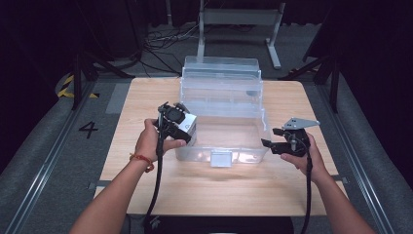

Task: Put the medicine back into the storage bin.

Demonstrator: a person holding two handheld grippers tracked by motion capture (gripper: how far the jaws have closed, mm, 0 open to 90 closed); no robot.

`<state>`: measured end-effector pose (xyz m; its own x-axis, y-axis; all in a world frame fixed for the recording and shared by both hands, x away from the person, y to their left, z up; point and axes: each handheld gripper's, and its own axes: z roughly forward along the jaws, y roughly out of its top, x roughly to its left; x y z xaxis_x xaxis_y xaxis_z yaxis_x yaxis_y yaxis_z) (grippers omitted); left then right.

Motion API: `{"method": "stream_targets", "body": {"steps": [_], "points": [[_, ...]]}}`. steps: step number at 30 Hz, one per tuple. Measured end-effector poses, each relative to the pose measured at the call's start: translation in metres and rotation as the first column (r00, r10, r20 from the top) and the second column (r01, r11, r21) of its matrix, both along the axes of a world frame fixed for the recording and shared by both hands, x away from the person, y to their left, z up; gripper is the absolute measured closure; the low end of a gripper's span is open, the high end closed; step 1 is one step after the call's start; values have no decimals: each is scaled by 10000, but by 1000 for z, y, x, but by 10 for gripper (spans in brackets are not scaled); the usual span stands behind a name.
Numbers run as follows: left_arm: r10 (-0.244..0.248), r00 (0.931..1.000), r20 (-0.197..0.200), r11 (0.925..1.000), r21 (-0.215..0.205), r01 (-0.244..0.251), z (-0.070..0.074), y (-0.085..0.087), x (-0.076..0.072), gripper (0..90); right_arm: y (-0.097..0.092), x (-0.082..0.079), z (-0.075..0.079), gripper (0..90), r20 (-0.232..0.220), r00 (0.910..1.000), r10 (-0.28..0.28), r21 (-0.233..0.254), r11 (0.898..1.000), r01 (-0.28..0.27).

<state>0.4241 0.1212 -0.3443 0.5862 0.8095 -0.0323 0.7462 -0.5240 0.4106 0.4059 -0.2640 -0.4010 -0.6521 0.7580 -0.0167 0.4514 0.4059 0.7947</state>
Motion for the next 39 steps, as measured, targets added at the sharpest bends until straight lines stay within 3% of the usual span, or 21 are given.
{"method": "stream_targets", "body": {"steps": [7,12,14,19,24,27,35,39], "points": [[-247,9997,8,9991,-355,247,-5,3,-8,490,0,-1,0,354,26,10000,-9,23,10000,9],[-74,9991,411,9994,-323,88,-3,-6,-10,525,0,-1,0,354,28,10000,-18,44,10000,18],[69,9985,547,9988,-486,-42,-3,-10,-9,528,0,-1,0,353,21,10000,-10,50,10000,10],[-345,9983,461,9978,-550,370,-5,-28,-7,535,-1,0,0,352,25,10000,-1,61,10000,1],[-636,9948,790,9979,-75,644,-3,-39,-12,547,-1,-1,0,354,71,10000,-9,82,10000,8],[-546,9937,974,9985,-52,553,-1,-35,-12,553,-1,-2,0,354,73,10000,-27,98,9999,26],[591,9934,978,9975,-436,-551,2,-6,-15,554,-2,-2,0,354,97,9999,-48,117,9999,47],[620,9936,941,9970,-524,-572,2,1,-17,552,-2,-2,0,353,66,10000,-52,125,9999,51]]}}
